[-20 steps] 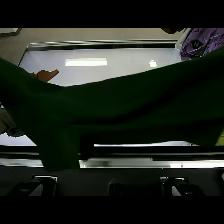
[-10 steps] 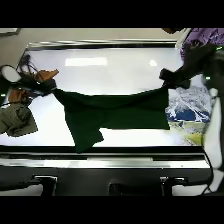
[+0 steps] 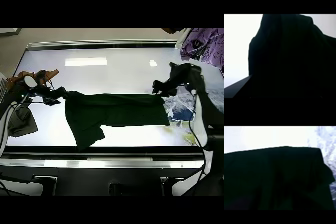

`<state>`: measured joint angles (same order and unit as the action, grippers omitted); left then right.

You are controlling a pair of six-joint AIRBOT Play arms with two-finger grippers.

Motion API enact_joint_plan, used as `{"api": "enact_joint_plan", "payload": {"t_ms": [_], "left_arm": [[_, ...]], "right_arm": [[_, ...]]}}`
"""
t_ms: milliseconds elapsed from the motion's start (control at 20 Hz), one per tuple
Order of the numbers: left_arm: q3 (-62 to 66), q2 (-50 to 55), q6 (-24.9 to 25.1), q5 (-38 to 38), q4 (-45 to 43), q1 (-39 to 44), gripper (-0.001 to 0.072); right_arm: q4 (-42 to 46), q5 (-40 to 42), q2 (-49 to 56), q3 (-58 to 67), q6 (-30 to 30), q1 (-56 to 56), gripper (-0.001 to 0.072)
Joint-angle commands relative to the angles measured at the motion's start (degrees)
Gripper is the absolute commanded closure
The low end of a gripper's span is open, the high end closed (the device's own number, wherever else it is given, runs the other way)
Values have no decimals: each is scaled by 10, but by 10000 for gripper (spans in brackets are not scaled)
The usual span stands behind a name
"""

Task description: Fold the clothes and pants, and hang the long-sleeved shirts on hangers.

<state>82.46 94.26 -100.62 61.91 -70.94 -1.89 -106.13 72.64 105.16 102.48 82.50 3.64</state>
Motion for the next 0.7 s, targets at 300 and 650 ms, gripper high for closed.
{"api": "enact_joint_plan", "payload": {"t_ms": [300,650], "left_arm": [[-280,-236,78,6,60,-152,32],[-314,-242,124,-5,108,-161,34]], "right_arm": [[-88,27,-179,-283,146,255,236],[-177,-32,-165,-430,228,272,236]]}}
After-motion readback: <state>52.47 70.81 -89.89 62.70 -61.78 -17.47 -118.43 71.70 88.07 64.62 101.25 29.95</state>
